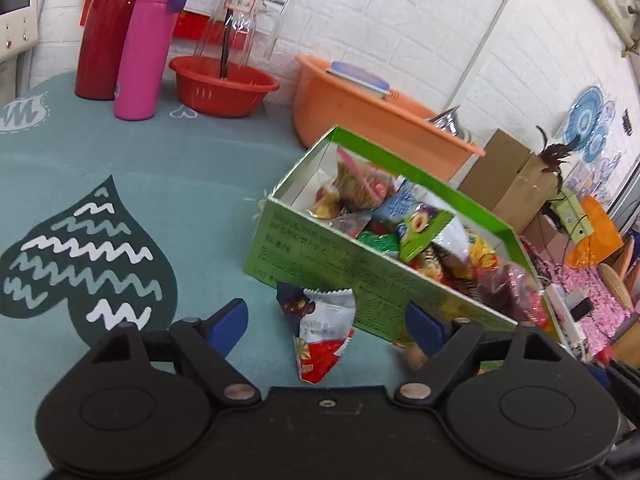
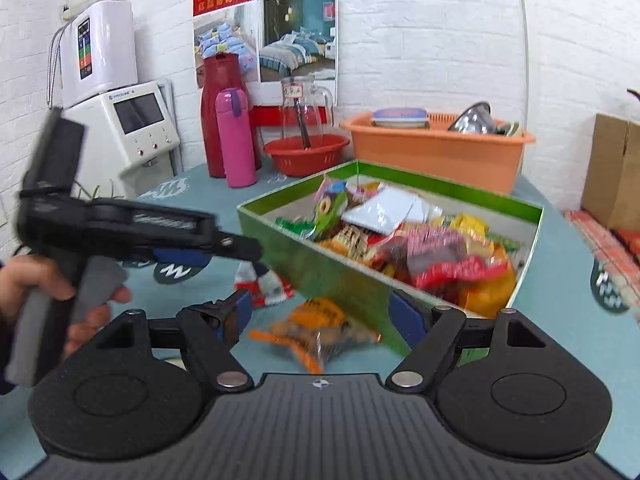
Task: Organize snacks
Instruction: 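Grasp the red-white snack packet with the left tool while the right tool closes on it, then lower the red-white packet into the green box and open both tools, then grasp the orange-labelled bread bag with the left tool while the right tool closes on it, then lower the orange-labelled bag into the green box and open both tools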
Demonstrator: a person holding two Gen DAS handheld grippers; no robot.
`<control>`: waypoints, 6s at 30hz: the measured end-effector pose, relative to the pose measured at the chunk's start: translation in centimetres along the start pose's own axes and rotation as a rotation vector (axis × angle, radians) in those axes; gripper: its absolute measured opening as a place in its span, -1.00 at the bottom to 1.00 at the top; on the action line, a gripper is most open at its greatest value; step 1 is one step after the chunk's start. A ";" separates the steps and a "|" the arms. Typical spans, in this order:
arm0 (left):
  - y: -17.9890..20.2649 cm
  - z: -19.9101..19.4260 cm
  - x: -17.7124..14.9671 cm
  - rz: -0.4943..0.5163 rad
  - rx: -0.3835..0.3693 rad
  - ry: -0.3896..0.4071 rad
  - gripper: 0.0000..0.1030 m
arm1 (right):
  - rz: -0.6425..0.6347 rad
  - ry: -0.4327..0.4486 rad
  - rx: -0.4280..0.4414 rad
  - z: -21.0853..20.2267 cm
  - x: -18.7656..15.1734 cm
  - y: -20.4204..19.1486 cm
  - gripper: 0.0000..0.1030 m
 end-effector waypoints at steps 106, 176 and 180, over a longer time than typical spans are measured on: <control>11.4 -3.7 0.4 0.156 -0.129 0.029 1.00 | -0.106 0.085 -0.147 -1.9 2.3 4.5 1.00; 13.8 -4.4 0.7 0.166 -0.300 0.022 0.67 | -0.069 0.095 0.049 -1.4 1.1 -0.1 -0.46; 15.5 -2.0 2.6 0.175 -0.330 0.040 0.69 | -0.085 0.140 0.005 -0.3 2.9 2.1 -0.46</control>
Point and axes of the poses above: each gripper's, at about its wrist camera, not at the fingertips, and z roughly the way its jaws point, y to its right, x to its top, the point moved 6 cm from there along z, roughly the way its jaws point, and after that the axes turned 11 degrees about y, right-handed, at the moved point
